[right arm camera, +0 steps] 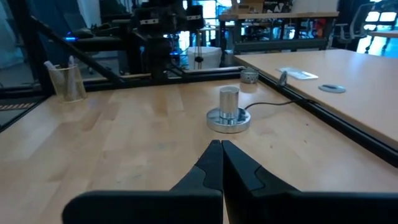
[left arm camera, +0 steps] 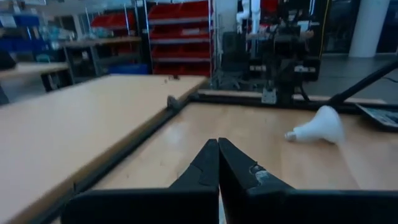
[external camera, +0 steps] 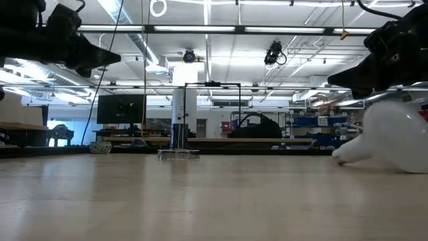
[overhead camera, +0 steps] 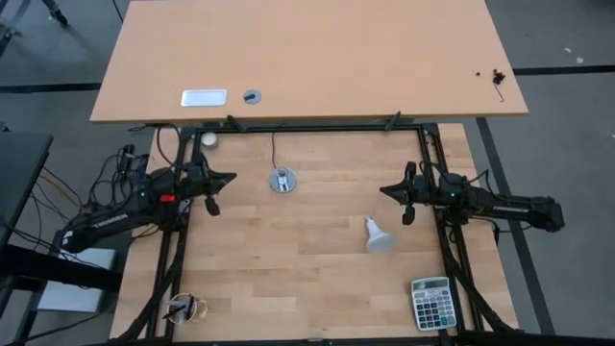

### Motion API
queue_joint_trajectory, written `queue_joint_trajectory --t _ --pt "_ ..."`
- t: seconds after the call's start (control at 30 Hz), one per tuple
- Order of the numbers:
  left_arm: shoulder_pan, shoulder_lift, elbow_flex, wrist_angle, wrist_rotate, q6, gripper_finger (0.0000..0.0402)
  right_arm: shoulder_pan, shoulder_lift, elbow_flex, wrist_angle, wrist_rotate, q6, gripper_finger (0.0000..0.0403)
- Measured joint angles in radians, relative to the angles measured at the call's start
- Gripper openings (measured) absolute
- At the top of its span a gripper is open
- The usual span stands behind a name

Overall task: Screw lightbulb
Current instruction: Return to Home Position

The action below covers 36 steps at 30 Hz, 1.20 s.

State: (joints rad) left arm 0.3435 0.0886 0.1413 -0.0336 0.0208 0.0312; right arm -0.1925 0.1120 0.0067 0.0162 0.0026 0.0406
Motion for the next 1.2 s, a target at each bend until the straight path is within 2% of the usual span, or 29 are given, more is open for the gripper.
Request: queue_joint_trajectory --t 0.17,0.3,0.43,0.57,0.83,1.2 --pt "0.0 -0.09 -0.004 -0.123 -0.002 -0.036 0.0 -0.038 0.0 0.0 0.0 -0.003 0.0 0.0006" --pt "-0.005 -0.089 -0.037 -0.065 -0.02 -0.031 0.0 -0.06 0.0 0.0 -0.001 -0.004 -0.001 0.0005" --pt "-0.018 -0.089 -0.129 0.079 -0.042 -0.033 0.0 -0.074 0.0 0.0 -0.001 -0.004 0.002 0.0005" --pt "-0.049 -0.089 -0.133 0.057 -0.114 -0.009 0.0 -0.074 0.0 0.004 -0.017 -0.009 0.01 0.0005" --pt "-0.11 -0.089 -0.132 0.044 -0.078 -0.033 0.0 -0.074 0.008 0.005 -0.018 -0.009 -0.013 0.0007" --pt "-0.111 -0.089 -0.133 0.045 -0.071 -0.039 0.0005 -0.074 0.015 0.006 -0.015 -0.007 -0.077 0.0028"
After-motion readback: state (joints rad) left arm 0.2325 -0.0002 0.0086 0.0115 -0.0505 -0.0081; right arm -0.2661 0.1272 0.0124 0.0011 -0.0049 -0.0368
